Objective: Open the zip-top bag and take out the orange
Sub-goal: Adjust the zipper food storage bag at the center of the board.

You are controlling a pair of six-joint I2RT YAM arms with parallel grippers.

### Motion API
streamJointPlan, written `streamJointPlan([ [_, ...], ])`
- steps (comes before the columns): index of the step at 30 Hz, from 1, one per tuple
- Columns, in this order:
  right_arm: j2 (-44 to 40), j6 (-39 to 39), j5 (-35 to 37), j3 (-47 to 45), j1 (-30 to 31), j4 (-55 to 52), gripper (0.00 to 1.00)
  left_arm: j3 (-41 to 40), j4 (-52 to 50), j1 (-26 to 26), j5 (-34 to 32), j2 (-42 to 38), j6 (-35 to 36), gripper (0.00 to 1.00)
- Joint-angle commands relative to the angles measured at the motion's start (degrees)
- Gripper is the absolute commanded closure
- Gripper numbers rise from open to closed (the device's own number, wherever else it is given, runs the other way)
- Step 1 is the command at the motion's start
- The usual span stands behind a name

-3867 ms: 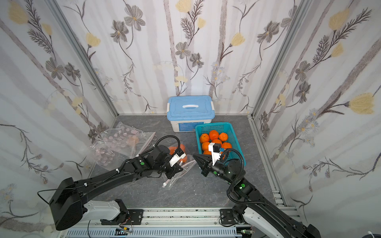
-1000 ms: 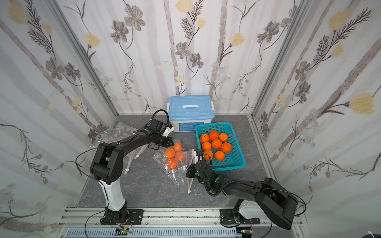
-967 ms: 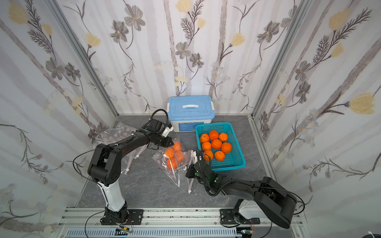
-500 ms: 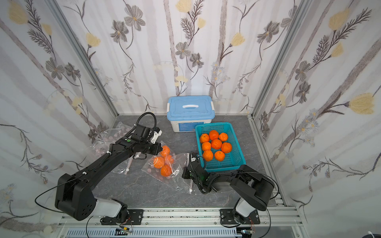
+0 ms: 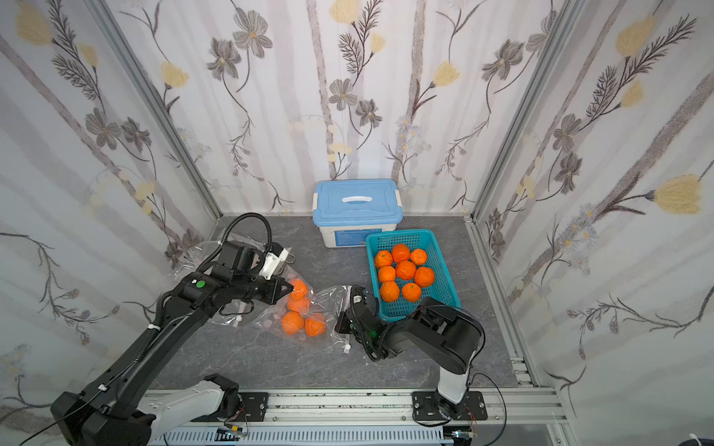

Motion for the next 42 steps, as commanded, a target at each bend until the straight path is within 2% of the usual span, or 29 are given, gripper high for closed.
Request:
streamJointPlan([
  [1,1.06,2.03,-1.74,0.09,-0.46,5.00,0.98,-3.14,0.62,-0.25,1.51,-1.91,2.66,0.81],
  [3,1.22,1.77,-2.06,0.56,-0.71,4.63,0.98,-4.80,1.25,-0.25,-7.13,-1.88,1.45,0.72],
  [4,1.11,1.64,-1.99,0.47,-0.75,4.58,0.98,-5.30,1.64,-0.16,-9.32,-1.54,1.31,0.71],
  [9,1.00,0.98,-2.00,0.30,-0.93,3.88,0.99,-7.53,6.77,-0.06,-10.21,0.69,-1.74,0.70],
  [14,1.61,0.82,-2.57,0.24,-0.93,4.19,0.99,-8.45,10.30,0.44,-16.80,2.47,-4.35,0.72],
  [15,1.75,0.64,-2.68,0.34,-0.93,4.25,0.99,-9.01,11.20,0.68,-17.78,2.30,-4.99,0.77],
  [17,1.99,0.28,-2.88,0.57,-0.93,4.03,0.99,-10.77,14.02,1.41,-17.45,1.35,-5.87,1.00],
  [19,2.06,0.04,-2.81,0.57,-1.02,3.91,0.99,-12.34,16.92,1.68,-13.71,-0.44,-5.99,1.00],
  [22,1.97,0.26,-2.40,0.28,-1.19,3.81,1.00,-14.17,21.71,1.68,-4.00,-4.58,-5.26,1.00],
  [27,0.84,0.80,-1.18,-1.68,-1.46,5.32,1.00,-18.04,27.46,1.71,5.24,-12.95,-1.98,1.00],
  [32,-0.46,1.18,-0.44,-3.82,-1.37,7.42,1.00,-18.88,28.97,1.60,11.74,-15.94,1.14,1.00],
  [35,-1.13,1.48,0.01,-5.67,-1.41,10.34,1.00,-19.01,29.06,1.72,11.13,-16.77,3.26,1.00],
  [37,-1.11,1.67,0.13,-6.11,-1.37,10.65,1.00,-19.55,29.51,1.75,5.60,-16.69,2.79,1.00],
  [40,-0.52,1.42,-0.76,-6.04,-1.28,11.14,0.99,-18.34,27.62,1.69,-6.29,-13.04,1.19,1.00],
  [41,-0.34,1.48,-0.97,-6.03,-1.28,11.30,0.99,-16.97,25.77,1.69,-11.06,-10.72,0.00,0.90],
  [42,-0.23,1.53,-1.11,-5.98,-1.20,11.34,0.99,-15.43,23.50,1.77,-14.93,-8.12,-1.00,0.65],
])
